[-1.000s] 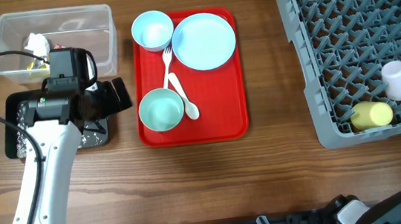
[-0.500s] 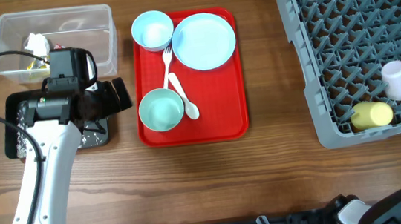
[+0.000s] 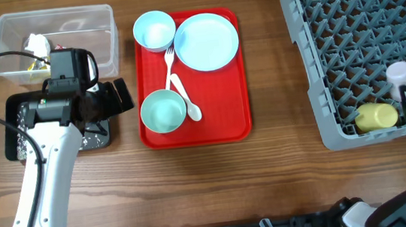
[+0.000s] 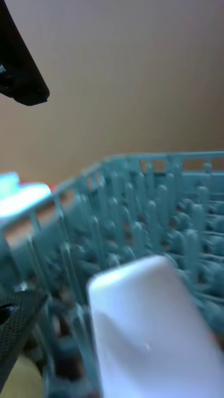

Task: Sort waste into correct bins and load items into the dishwasher rack
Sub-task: 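Move the right gripper over to the light-blue plate on the tray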

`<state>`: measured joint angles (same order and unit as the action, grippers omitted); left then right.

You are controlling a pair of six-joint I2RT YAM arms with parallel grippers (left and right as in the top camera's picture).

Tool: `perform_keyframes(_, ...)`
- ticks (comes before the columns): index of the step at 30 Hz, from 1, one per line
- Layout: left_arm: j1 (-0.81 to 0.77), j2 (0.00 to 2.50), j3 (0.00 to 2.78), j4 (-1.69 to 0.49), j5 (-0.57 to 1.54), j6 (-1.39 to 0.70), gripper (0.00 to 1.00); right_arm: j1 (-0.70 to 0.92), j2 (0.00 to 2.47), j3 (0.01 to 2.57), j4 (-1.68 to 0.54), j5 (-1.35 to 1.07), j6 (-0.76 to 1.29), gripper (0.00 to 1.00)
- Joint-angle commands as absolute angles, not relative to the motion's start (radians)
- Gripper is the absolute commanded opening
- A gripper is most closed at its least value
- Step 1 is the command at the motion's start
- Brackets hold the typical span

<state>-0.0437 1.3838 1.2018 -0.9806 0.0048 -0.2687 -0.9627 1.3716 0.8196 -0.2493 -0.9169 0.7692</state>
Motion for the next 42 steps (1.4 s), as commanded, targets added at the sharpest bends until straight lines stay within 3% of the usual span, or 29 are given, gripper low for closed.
perform_keyframes(1, -0.041, 1.392, 1.21, -0.978, 0.01, -0.271, 1.0, -0.955, 1.234, 0.869, -0.331, -0.706, 0.458, 1.0)
perform_keyframes(7, -0.042, 1.392, 1.21, -0.986, 0.009, -0.27, 1.0, -0.857, 1.063, 0.915, -0.406, -0.564, 0.345, 1.0)
perform_keyframes(20, -0.042, 1.392, 1.21, -0.984, 0.009, -0.27, 1.0, -0.325, 1.055, 1.135, -0.699, -0.371, 0.132, 1.0)
perform_keyframes(32, -0.042, 1.392, 1.21, -0.969, 0.009, -0.27, 1.0, 0.119, 1.452, 1.645, -1.024, -0.262, 0.139, 1.0)
perform_keyframes(38, -0.042, 1.392, 1.21, -0.961, 0.009, -0.27, 1.0, 0.239, 1.721, 1.72, -0.955, -0.272, 0.203, 1.0)
perform_keyframes(42, -0.042, 1.392, 1.21, -0.958, 0.009, -0.27, 1.0, 0.246, 1.87, 1.72, -0.816, -0.425, 0.23, 1.0)
